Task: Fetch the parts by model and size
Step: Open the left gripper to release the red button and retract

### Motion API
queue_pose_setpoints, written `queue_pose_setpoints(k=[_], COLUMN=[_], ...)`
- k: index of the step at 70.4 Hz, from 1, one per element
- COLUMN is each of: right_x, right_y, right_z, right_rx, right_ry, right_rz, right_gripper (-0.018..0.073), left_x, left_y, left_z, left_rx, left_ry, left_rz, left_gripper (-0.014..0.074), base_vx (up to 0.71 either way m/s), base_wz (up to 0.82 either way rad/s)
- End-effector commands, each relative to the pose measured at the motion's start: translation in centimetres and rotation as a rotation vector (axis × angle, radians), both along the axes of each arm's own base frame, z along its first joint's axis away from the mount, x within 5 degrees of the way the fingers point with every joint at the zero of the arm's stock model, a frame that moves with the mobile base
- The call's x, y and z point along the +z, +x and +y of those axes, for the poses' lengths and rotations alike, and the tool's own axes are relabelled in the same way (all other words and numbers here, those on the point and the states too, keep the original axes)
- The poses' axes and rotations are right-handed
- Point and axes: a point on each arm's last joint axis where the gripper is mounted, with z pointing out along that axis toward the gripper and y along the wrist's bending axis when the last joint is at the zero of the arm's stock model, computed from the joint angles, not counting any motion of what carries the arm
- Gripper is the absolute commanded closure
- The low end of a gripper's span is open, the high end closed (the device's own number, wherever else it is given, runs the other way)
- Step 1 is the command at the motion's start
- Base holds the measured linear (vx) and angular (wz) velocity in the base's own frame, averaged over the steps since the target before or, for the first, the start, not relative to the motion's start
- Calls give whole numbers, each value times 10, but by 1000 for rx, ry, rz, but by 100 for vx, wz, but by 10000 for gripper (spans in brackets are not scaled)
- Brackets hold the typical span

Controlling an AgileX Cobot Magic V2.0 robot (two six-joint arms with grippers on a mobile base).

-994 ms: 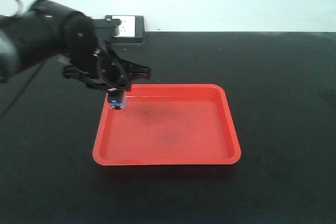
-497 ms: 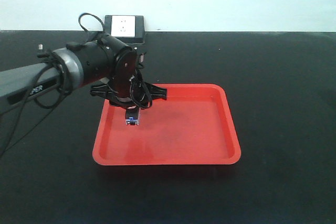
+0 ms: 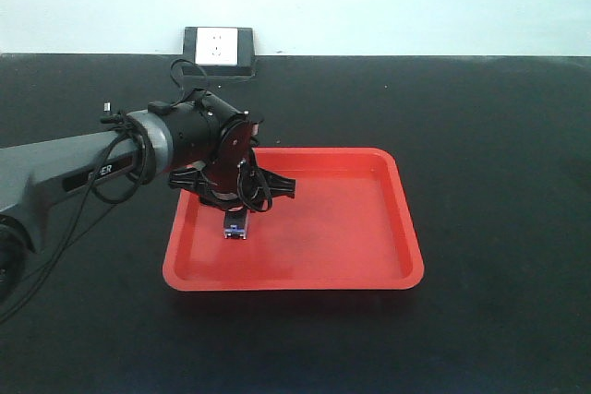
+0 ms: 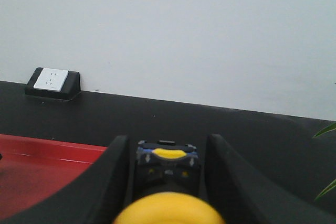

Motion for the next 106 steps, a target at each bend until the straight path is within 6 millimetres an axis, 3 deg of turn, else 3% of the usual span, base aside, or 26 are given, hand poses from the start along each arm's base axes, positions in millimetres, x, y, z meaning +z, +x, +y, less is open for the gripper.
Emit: queue_pose_setpoints(k=[1, 11, 22, 46, 58, 77, 106], right_x=[17, 17, 16, 16, 16, 17, 17], right_y=[-1, -1, -1, -1, -1, -1, -1], right_z=[0, 0, 0, 0, 0, 0, 0], right_rx=[-1, -1, -1, -1, -1, -1, -1], right_ry=[4, 4, 4, 4, 6, 6, 6], right_rz=[-105, -104, -98, -98, -98, -100, -100], right_gripper=[569, 569, 569, 569, 569, 569, 569], left_x=[35, 36, 37, 43, 65, 125, 214], left_y=[2, 3, 4, 3, 0, -16, -64], left_z=[-4, -4, -3, -2, 3, 22, 55], left_rx=[-3, -5, -15, -22, -34, -70, -145], left_ry=[-59, -63, -45, -50, -38, 42, 62], left_rz=[-104, -111, -125, -140, -197, -324, -494], left_gripper=[589, 552, 454, 31, -133, -93, 48], base_vx=[0, 0, 0, 0, 0, 0, 0], base_wz=[0, 0, 0, 0, 0, 0, 0])
